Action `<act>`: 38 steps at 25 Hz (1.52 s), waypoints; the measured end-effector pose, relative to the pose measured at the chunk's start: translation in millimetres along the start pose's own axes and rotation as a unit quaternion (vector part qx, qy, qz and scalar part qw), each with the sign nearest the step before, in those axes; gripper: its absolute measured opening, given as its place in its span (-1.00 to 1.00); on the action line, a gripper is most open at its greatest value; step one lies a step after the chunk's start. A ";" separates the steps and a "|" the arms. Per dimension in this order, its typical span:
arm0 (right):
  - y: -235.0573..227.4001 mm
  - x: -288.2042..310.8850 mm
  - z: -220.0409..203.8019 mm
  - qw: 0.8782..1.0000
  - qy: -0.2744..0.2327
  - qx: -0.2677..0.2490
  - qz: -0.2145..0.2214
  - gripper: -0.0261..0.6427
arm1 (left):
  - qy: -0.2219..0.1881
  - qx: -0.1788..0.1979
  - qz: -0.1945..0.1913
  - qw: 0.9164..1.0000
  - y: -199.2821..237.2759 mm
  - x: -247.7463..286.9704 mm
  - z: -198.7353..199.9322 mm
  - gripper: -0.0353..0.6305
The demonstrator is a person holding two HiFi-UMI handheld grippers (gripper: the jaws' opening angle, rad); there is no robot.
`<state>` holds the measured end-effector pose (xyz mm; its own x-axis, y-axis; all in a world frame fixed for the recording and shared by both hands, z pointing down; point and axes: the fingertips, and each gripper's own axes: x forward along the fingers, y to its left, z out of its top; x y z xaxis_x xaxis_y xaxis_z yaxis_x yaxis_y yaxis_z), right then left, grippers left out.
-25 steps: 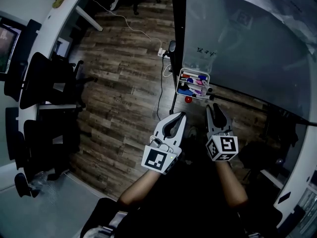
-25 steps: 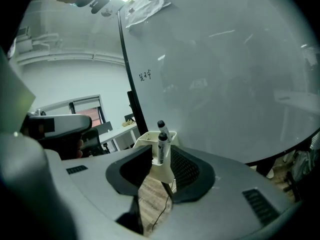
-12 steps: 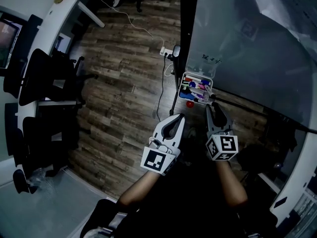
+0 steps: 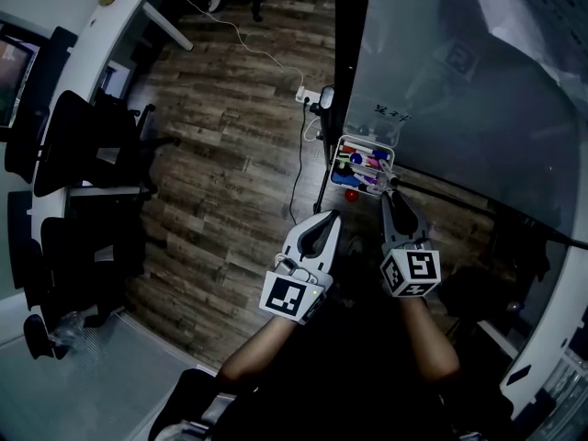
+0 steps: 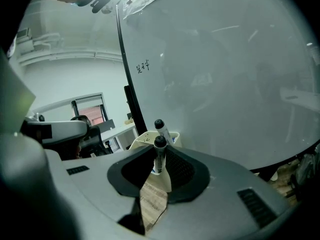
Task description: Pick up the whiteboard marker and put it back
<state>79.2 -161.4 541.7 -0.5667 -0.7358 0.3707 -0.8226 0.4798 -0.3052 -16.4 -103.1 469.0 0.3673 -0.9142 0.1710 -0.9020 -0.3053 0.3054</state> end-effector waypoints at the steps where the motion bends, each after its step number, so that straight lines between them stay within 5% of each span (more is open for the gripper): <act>1: 0.7 0.0 -0.1 1.000 0.000 -0.001 0.000 -0.68 | -0.001 0.000 0.000 1.000 0.8 0.3 0.3 -0.87; 38: 8.2 -27.6 27.9 0.998 -0.049 -0.017 -0.025 -0.69 | -0.042 0.026 -0.002 0.999 -3.6 -22.7 25.9 -0.87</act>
<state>89.3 -150.5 504.5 -0.5191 -0.8014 0.2973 -0.8518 0.4564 -0.2570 -27.3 -88.2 439.7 0.3522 -0.9316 0.0896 -0.9121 -0.3202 0.2561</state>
